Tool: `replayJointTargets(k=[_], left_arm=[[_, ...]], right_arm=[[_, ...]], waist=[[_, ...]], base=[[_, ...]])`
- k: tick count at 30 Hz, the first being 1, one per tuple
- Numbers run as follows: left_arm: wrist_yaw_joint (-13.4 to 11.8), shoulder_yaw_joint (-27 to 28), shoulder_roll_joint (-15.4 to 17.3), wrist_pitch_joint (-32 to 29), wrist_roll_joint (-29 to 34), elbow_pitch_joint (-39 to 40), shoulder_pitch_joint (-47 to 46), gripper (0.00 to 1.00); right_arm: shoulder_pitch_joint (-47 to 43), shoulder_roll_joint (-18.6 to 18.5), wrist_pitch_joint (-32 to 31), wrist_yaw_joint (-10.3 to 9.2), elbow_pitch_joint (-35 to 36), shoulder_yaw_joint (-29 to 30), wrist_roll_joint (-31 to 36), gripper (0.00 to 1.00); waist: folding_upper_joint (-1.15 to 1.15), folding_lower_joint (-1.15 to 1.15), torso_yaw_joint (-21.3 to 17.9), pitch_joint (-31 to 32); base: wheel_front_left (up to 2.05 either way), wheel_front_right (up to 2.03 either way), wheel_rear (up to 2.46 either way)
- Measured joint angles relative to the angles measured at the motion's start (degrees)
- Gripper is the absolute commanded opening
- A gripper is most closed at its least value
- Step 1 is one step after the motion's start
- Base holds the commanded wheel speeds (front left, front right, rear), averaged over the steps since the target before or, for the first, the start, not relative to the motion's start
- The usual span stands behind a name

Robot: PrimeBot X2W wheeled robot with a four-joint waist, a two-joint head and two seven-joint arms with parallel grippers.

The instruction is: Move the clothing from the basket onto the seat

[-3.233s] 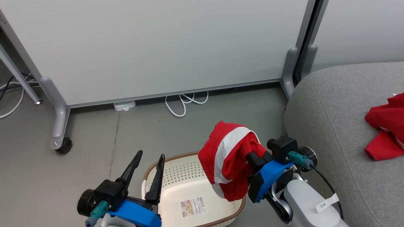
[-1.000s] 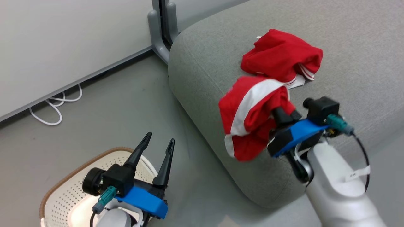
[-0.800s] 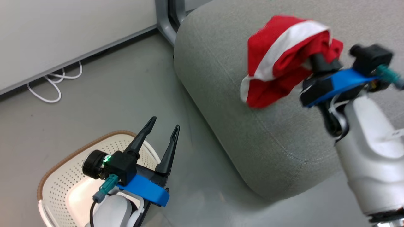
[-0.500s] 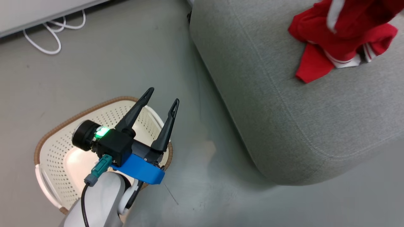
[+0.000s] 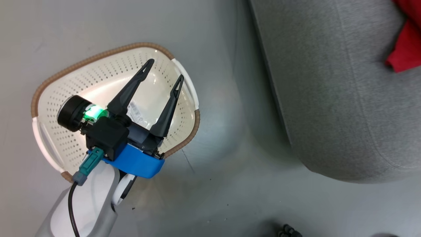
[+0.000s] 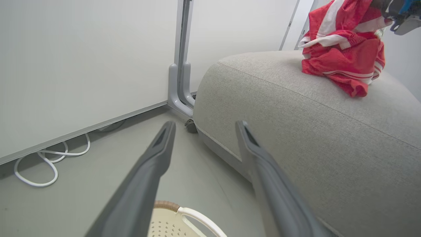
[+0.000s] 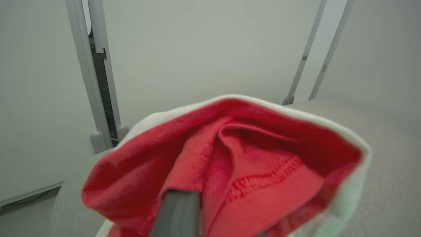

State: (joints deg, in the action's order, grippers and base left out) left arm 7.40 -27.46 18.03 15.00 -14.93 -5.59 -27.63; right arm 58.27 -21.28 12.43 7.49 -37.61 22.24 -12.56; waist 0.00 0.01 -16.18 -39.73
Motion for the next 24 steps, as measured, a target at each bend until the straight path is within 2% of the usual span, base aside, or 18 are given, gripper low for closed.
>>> replayJointTargets(k=[8, 9, 10, 11, 12, 24], left_arm=[[0.00, 0.07, 1.09, 0.00, 0.04, -0.19, 0.07, 1.00], [0.00, 0.11, 1.14, 0.00, 0.05, -0.20, 0.06, 1.00], [0.00, 0.16, 1.19, 0.00, 0.07, -0.22, 0.06, 1.00], [0.00, 0.20, 1.21, 0.00, 0.13, -0.27, 0.06, 1.00], [0.00, 0.19, 1.22, 0.00, 0.26, -0.34, 0.06, 1.00], [0.00, -0.35, -0.08, 0.00, 0.47, -1.85, 0.17, 1.00]], right_arm=[[-0.46, 1.15, 1.55, 0.00, -5.12, 0.75, 3.43, 0.02], [-0.43, 1.30, 1.79, 0.00, -5.50, 0.75, 3.57, 0.29], [-0.37, 1.62, 1.80, 0.00, -5.89, 0.76, 3.61, 0.45], [-0.31, 1.97, 1.83, 0.00, -6.23, 0.73, 3.63, 0.81], [-0.27, 2.19, 1.85, 0.00, -6.51, 0.66, 3.79, 1.00], [-0.98, 2.50, 2.29, 0.00, -8.10, -0.80, 5.55, 1.00]], waist=[[0.00, 0.00, 0.15, -1.45], [0.00, 0.00, 0.04, -1.35], [0.00, -0.01, -0.09, -1.22], [0.00, -0.01, -0.22, -1.07], [0.00, -0.01, -0.34, -0.91], [0.00, -0.01, -0.28, 2.37]], base=[[0.00, 0.00, 0.00], [0.00, 0.00, 0.00], [0.00, 0.00, 0.00], [0.00, 0.00, 0.00], [0.00, 0.00, 0.00], [0.00, 0.00, 0.00]])
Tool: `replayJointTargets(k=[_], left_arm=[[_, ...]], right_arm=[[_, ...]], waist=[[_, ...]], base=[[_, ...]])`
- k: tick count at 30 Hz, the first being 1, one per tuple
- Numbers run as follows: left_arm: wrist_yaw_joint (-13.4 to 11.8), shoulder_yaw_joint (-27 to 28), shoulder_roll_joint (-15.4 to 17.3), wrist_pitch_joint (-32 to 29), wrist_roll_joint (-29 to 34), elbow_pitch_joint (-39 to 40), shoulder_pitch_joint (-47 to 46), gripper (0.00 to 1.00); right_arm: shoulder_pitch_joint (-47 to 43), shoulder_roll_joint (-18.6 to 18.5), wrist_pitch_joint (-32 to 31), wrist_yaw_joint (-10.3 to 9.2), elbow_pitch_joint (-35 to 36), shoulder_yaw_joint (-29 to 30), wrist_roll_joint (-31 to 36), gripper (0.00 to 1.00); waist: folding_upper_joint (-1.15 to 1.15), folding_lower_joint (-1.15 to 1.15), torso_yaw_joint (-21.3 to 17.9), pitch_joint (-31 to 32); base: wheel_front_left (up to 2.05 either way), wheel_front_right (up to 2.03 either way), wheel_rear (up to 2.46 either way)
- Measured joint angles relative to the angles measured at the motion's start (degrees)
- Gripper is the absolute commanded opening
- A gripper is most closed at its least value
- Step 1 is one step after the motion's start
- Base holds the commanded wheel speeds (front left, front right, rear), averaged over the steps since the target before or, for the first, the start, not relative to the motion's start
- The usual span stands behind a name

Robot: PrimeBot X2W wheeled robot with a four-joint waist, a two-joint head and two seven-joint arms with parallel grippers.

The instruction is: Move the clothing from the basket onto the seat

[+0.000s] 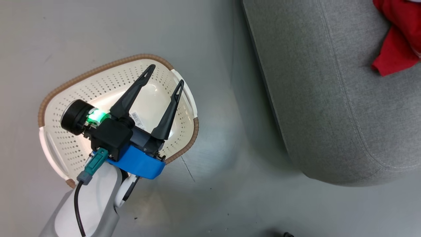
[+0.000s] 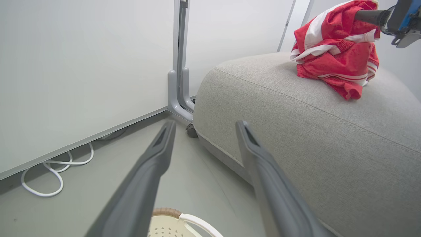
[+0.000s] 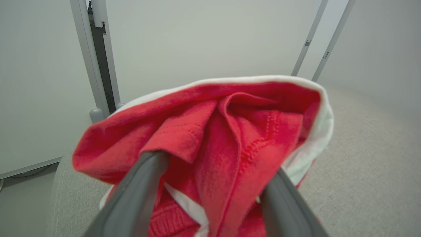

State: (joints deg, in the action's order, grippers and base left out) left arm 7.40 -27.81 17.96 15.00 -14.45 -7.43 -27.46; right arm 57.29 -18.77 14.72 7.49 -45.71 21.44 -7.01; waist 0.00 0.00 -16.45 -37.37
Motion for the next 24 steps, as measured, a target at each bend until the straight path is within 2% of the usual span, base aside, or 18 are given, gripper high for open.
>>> replayJointTargets(k=[10, 17, 24], left_arm=[[0.00, 2.75, -4.53, 0.00, -1.19, -2.30, 3.93, 1.00], [0.00, 6.93, -9.11, 0.00, -2.04, -3.83, 10.62, 1.00], [0.00, 10.63, -11.29, 0.00, -2.12, -5.30, 16.86, 1.00]], right_arm=[[-6.45, 0.67, 0.08, 0.00, -0.14, -3.80, 1.23, 1.00], [-14.33, 1.82, 0.09, 0.00, -0.63, -6.65, 2.40, 1.00], [-24.11, 3.15, 0.07, 0.00, 2.40, -8.37, 2.55, 1.00]], waist=[[0.00, 0.00, 1.25, 7.52], [0.00, -0.01, 2.82, 16.31], [0.00, -0.02, 4.90, 25.16]], base=[[0.00, 0.00, 0.00], [0.00, 0.00, 0.00], [0.00, 0.00, 0.00]])
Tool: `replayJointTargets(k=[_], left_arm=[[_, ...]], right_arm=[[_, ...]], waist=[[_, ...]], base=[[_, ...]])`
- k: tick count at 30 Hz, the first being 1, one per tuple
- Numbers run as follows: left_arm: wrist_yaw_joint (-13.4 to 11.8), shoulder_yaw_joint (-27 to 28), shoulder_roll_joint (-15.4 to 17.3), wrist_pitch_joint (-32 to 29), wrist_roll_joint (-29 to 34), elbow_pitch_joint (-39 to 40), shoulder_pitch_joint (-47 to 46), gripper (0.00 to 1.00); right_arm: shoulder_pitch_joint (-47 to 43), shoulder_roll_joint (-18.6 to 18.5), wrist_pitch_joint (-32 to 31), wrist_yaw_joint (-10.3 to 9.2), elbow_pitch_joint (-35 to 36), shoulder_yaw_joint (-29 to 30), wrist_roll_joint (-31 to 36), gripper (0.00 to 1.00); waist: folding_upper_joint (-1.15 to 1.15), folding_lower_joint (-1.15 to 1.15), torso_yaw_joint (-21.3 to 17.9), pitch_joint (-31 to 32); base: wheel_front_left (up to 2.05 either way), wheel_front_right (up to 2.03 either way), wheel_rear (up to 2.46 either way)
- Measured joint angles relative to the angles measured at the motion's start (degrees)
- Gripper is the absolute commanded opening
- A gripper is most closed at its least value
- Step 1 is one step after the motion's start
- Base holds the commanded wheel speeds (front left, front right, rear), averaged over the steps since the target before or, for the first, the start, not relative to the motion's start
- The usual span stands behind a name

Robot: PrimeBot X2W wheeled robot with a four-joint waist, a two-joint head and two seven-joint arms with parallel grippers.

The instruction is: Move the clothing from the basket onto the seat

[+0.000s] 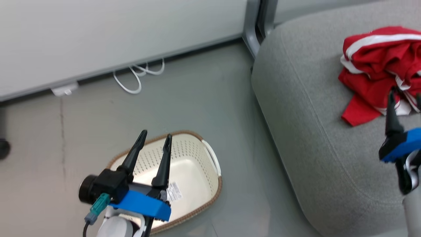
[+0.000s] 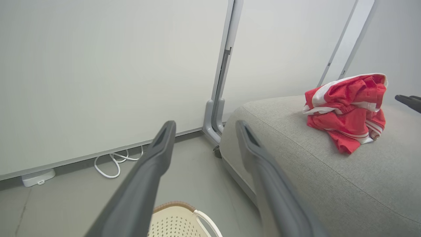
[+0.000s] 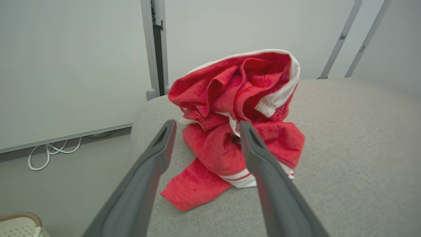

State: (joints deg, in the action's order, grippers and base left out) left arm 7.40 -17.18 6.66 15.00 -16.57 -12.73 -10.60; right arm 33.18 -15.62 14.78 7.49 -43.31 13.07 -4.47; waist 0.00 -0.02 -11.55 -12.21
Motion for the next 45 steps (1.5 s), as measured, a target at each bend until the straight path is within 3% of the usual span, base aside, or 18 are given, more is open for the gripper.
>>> replayJointTargets(k=[10, 25, 45], left_arm=[[0.00, 6.39, -2.23, 0.00, -0.44, -1.22, 5.71, 1.00], [0.00, 11.11, -3.20, 0.00, 0.35, -6.25, 7.88, 1.00], [0.00, 12.92, -3.12, 0.00, 0.52, -9.95, 7.86, 1.00]], right_arm=[[-13.48, 4.83, -1.14, 0.00, 11.33, -1.65, 1.59, 1.00], [-25.99, 9.72, -5.30, 0.00, 28.46, -5.33, 1.81, 1.00], [-30.36, 11.81, -7.08, 0.00, 31.29, -9.05, -0.23, 1.00]], waist=[[0.00, 0.00, 3.89, 8.23], [0.00, 0.00, 9.78, 12.31], [0.00, 0.02, 13.24, 13.90]], base=[[0.00, 0.00, 0.00], [0.00, 0.00, 0.00], [0.00, 0.00, 0.00]])
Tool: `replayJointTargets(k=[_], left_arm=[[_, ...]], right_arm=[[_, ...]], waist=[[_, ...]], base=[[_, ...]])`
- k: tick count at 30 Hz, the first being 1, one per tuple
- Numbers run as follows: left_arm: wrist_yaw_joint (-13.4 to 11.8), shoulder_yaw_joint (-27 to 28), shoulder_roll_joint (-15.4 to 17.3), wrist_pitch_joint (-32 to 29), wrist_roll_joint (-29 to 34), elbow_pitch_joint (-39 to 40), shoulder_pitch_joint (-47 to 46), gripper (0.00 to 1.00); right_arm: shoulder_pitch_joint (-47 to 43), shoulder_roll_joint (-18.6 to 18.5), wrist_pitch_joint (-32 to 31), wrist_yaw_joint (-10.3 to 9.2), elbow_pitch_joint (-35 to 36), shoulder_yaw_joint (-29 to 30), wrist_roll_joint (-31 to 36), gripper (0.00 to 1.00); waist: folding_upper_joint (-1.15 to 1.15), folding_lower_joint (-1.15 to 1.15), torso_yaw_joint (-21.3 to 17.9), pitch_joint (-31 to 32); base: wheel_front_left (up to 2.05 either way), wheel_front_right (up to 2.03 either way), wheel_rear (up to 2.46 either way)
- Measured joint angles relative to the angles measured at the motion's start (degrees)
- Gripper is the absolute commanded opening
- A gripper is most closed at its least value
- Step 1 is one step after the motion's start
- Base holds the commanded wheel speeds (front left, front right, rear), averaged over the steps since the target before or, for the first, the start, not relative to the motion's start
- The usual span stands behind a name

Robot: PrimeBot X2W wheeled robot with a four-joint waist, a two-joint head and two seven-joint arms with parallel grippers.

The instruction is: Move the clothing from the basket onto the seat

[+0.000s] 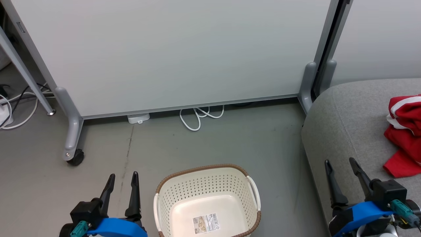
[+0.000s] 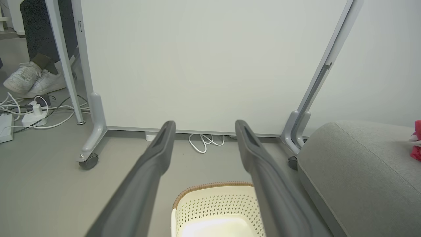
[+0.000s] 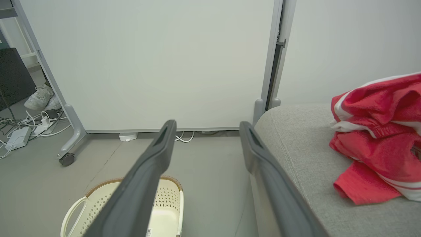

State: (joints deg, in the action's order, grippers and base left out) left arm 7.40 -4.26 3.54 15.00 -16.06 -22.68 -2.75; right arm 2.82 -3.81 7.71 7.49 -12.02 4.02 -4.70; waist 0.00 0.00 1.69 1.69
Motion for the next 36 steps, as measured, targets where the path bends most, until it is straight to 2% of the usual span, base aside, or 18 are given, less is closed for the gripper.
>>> replayJointTargets(k=[12, 13, 22, 36], left_arm=[[0.00, -0.24, 0.26, 0.00, -0.46, -0.81, 0.01, 1.00], [-0.01, -0.29, 0.19, -0.03, -0.58, -1.04, 0.09, 0.00], [-0.01, -0.24, -0.48, -0.60, -1.20, -5.12, 3.74, 0.00], [-0.01, 1.67, -0.55, -4.50, -14.93, -2.91, 3.50, 0.00]], right_arm=[[-0.72, 0.37, 0.25, 0.00, -0.14, -0.14, 0.02, 1.00], [-0.73, 0.41, 0.23, 0.00, -0.36, -0.15, 0.01, 0.00], [-2.44, 0.85, -0.46, 0.00, -4.98, -0.08, -0.71, 0.00], [-2.36, 0.88, -2.93, 0.00, -4.82, 0.30, -16.47, 0.00]], waist=[[0.00, 0.00, -0.05, -0.28], [0.00, 0.00, -0.05, -0.29], [0.00, 0.00, -0.08, -0.32], [0.00, 0.01, -0.26, -0.49]], base=[[0.00, 0.00, 0.00], [0.00, 0.00, 0.00], [0.00, 0.00, 0.00], [0.00, 0.00, 0.00]])
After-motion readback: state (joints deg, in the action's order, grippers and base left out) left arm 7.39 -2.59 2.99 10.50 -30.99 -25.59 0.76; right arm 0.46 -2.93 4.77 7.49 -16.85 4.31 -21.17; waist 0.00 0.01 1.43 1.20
